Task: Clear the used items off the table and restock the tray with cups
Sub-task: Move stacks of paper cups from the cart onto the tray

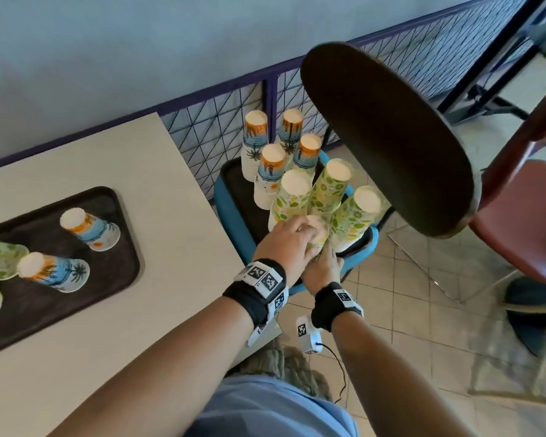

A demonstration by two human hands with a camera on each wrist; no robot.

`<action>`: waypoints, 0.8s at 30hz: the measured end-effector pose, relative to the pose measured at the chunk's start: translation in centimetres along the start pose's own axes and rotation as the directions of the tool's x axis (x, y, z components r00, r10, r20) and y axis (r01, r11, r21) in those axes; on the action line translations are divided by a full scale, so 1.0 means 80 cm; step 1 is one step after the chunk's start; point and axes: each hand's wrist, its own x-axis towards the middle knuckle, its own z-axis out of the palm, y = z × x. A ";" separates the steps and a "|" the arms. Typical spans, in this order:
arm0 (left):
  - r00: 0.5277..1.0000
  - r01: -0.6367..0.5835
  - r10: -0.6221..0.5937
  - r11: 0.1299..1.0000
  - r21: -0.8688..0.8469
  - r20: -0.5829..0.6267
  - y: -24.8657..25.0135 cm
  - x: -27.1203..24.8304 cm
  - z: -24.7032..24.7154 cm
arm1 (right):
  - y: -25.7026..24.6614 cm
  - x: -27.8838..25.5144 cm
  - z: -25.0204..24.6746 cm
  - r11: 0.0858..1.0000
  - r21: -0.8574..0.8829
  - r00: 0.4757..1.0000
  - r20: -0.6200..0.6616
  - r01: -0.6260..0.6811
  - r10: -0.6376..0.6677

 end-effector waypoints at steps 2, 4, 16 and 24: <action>0.999 -0.006 0.004 0.999 -0.032 -0.044 -0.004 -0.001 -0.001 | -0.004 0.002 -0.001 1.000 0.022 1.000 0.009 0.006 -0.006; 0.998 0.000 -0.004 0.999 -0.050 -0.068 -0.009 -0.003 -0.006 | -0.008 0.004 -0.003 0.998 0.045 0.999 0.005 0.051 -0.051; 0.985 0.039 -0.080 0.967 -0.251 -0.152 -0.029 -0.029 -0.030 | -0.006 0.009 0.008 0.978 0.161 0.991 -0.037 0.134 -0.130; 0.957 0.127 -0.261 0.765 -0.631 -0.124 -0.042 -0.056 -0.032 | -0.003 -0.017 -0.027 0.831 0.486 0.953 -0.013 0.272 -0.304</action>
